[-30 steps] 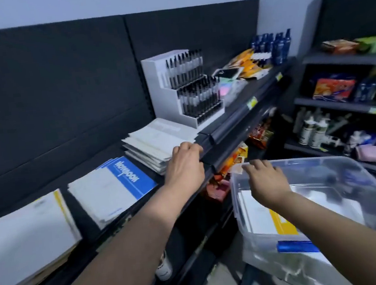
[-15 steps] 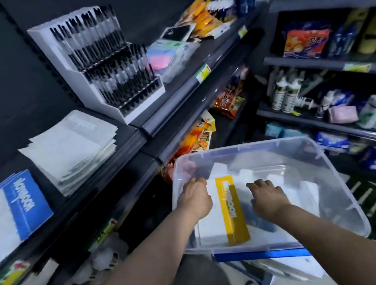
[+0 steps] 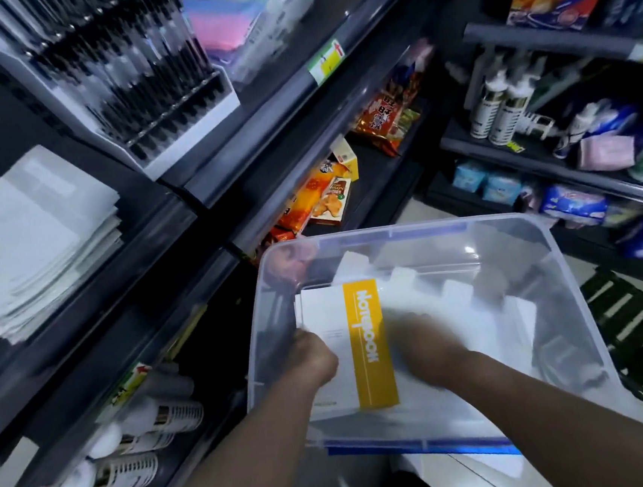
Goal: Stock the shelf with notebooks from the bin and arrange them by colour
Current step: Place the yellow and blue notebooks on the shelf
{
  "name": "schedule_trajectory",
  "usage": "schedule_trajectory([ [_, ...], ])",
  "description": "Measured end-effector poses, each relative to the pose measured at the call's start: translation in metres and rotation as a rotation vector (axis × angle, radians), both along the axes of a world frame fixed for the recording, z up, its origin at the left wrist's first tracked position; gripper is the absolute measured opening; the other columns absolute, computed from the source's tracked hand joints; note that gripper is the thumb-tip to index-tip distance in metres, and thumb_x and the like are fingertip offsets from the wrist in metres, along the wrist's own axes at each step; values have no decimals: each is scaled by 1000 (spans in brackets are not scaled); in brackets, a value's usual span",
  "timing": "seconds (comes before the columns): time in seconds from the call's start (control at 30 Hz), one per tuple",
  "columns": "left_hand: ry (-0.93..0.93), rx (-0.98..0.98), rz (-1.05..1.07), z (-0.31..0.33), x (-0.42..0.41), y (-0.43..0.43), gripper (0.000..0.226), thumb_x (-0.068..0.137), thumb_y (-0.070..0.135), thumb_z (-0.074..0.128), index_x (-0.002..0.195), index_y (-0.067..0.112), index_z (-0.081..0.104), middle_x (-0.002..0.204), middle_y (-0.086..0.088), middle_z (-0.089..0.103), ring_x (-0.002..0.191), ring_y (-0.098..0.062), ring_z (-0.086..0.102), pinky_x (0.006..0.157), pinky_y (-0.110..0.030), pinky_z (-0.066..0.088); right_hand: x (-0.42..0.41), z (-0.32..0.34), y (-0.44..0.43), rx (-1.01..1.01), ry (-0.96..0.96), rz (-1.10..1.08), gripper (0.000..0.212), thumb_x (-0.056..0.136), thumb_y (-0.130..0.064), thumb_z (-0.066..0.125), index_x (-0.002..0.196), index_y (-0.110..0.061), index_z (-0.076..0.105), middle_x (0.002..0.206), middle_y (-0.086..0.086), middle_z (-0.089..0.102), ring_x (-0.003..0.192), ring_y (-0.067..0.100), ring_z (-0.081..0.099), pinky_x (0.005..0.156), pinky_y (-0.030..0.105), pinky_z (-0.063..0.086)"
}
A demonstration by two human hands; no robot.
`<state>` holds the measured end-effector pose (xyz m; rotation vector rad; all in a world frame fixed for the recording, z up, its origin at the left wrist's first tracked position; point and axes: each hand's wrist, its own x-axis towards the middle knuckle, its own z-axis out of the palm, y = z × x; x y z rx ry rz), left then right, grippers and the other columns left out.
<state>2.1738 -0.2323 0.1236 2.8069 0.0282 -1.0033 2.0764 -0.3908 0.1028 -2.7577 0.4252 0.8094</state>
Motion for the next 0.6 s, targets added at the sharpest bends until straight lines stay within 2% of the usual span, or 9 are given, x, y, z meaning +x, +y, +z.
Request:
schedule_trajectory([
  [0.07,4,-4,50,-4,0,-5,54,78,21,53,130,7,50,128,-11,61,113,-30,62,87,-34,52,-5,-3,-3,11,-19,-10,47,88,-14,46,135,-13,40,141,5,33,125,27,38,97,37,38],
  [0.13,20,-31,48,-1,-3,-10,52,82,19,56,131,5,51,130,-12,60,114,-30,61,89,-34,53,-8,-4,-5,23,-30,-4,50,90,-17,45,139,-16,36,145,5,29,128,27,35,99,37,37],
  [0.27,112,-125,115,-4,-3,-15,34,80,20,62,112,8,66,115,-9,68,104,-26,66,84,-30,55,-9,-1,-6,8,-2,4,53,93,-18,42,144,-17,28,149,6,25,132,27,32,101,38,35],
  [0.4,202,-247,263,-1,2,-12,23,83,13,62,105,7,61,106,-9,67,99,-28,66,82,-31,55,-12,0,-8,-2,19,15,54,93,-21,44,145,-20,28,151,4,21,133,27,30,102,39,35],
  [0.5,224,-327,359,7,1,-13,16,91,9,53,106,8,56,97,-11,63,89,-29,64,67,-30,51,-15,3,-11,23,48,13,54,94,-24,44,145,-25,28,153,4,18,136,27,27,103,40,35],
  [0.6,161,-385,341,16,-4,-19,7,94,8,48,97,10,54,80,-5,58,77,-24,58,59,-27,45,-13,13,-12,3,76,2,51,92,-22,45,142,-24,34,150,5,24,134,27,31,103,41,36],
])
